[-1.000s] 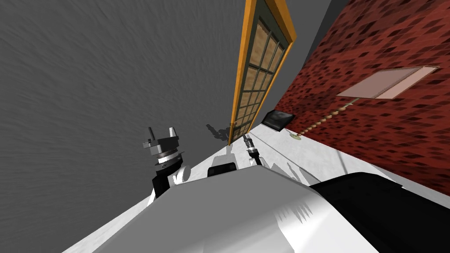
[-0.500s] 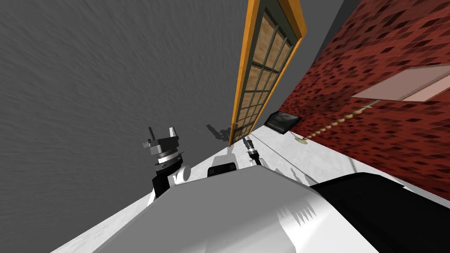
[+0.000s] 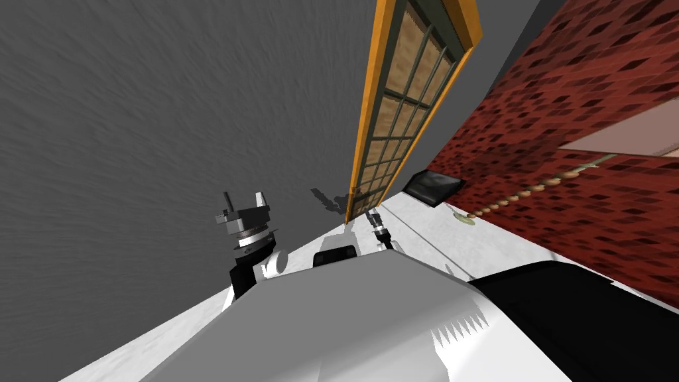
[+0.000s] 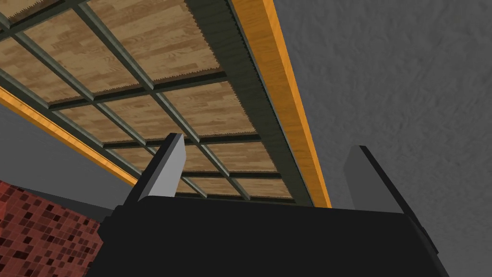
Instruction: Pull the door open
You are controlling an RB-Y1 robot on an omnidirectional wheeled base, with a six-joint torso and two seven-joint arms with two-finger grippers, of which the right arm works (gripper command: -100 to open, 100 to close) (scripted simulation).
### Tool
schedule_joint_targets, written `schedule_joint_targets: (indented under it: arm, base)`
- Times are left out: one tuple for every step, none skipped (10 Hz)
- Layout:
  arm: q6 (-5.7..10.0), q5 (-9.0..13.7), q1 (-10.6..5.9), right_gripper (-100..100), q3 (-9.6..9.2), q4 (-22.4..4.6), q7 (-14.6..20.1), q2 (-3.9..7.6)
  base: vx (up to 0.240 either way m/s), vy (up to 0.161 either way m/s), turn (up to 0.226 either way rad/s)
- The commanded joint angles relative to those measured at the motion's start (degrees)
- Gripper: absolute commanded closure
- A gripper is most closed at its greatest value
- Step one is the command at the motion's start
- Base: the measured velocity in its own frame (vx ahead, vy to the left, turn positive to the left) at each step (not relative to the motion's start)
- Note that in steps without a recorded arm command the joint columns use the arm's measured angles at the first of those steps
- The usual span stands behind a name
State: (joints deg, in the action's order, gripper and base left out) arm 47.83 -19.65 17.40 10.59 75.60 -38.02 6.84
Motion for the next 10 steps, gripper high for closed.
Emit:
schedule_joint_targets:
  arm:
    - [0.54, -0.8, -0.50, -100, 0.42, -1.7, -1.3, 0.15]
    - [0.94, -1.3, -0.71, -100, 0.65, -2.7, -2.2, 0.17]
    - [1.35, -1.8, -0.91, -100, 0.89, -3.8, -3.0, 0.20]
    - [1.75, -2.4, -1.12, -100, 1.13, -4.8, -3.8, 0.22]
    - [2.49, -3.3, -1.51, -100, 1.56, -6.7, -5.3, 0.25]
    - [2.86, -3.8, -1.69, -100, 1.78, -7.6, -6.0, 0.26]
    - [3.58, -4.7, -2.07, -100, 2.21, -9.5, -7.5, 0.27]
    - [3.95, -5.1, -2.26, -100, 2.42, -10.4, -8.3, 0.28]
    - [4.61, -6.0, -2.60, -100, 2.81, -12.1, -9.6, 0.29]
    - [5.23, -6.8, -2.92, -100, 3.18, -13.7, -10.9, 0.28]
  base:
    - [0.066, -0.079, 0.097]
    - [0.077, -0.079, 0.076]
    - [0.068, -0.076, 0.082]
    - [0.070, -0.075, 0.090]
    - [0.073, -0.098, 0.105]
    - [0.084, -0.131, 0.121]
    - [0.110, -0.138, 0.120]
    - [0.098, -0.126, 0.106]
    - [0.107, -0.124, 0.117]
    - [0.105, -0.152, 0.129]
